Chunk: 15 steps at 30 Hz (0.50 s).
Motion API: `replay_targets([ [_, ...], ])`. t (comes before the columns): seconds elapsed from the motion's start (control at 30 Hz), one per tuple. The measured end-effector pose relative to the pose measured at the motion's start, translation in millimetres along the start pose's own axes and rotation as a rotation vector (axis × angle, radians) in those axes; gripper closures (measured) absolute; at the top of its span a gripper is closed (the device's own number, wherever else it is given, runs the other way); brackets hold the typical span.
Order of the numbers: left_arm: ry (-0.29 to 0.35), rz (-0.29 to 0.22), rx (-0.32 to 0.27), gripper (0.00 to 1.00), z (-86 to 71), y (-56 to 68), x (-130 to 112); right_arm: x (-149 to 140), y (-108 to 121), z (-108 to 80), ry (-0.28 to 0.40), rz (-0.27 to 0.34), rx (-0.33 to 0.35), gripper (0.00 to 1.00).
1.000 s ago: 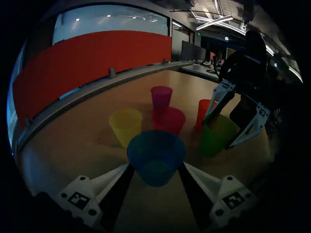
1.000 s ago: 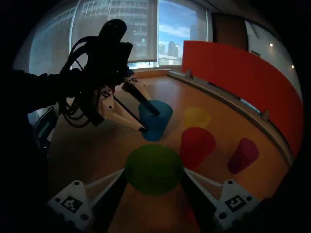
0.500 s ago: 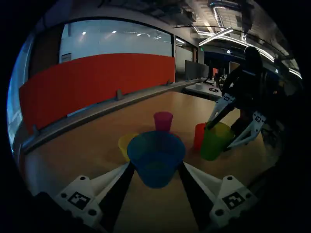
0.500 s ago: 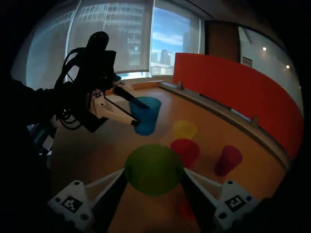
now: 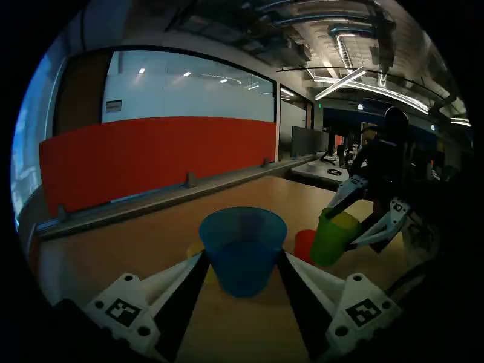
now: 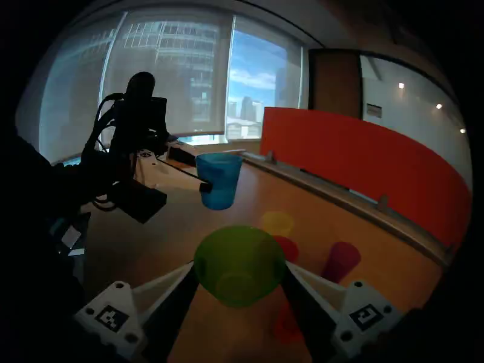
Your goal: Pour water
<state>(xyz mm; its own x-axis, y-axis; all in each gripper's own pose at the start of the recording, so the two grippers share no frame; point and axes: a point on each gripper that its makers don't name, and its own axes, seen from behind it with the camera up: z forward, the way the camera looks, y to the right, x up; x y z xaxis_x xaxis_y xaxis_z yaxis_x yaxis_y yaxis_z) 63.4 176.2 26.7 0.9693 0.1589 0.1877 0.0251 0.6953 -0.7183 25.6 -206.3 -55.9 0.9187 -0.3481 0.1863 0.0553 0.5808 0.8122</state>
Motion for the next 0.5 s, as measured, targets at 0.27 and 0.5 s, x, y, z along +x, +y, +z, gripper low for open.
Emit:
replay_targets([
  [0.27,0.041,-0.001,0.009,0.2,-4.4,3.9,14,11,1,-6.7,0.051,0.007,-0.014,0.09],
  [0.5,0.055,0.002,0.008,0.2,-5.0,7.3,20,19,1,-7.8,0.083,0.013,-0.02,0.09],
])
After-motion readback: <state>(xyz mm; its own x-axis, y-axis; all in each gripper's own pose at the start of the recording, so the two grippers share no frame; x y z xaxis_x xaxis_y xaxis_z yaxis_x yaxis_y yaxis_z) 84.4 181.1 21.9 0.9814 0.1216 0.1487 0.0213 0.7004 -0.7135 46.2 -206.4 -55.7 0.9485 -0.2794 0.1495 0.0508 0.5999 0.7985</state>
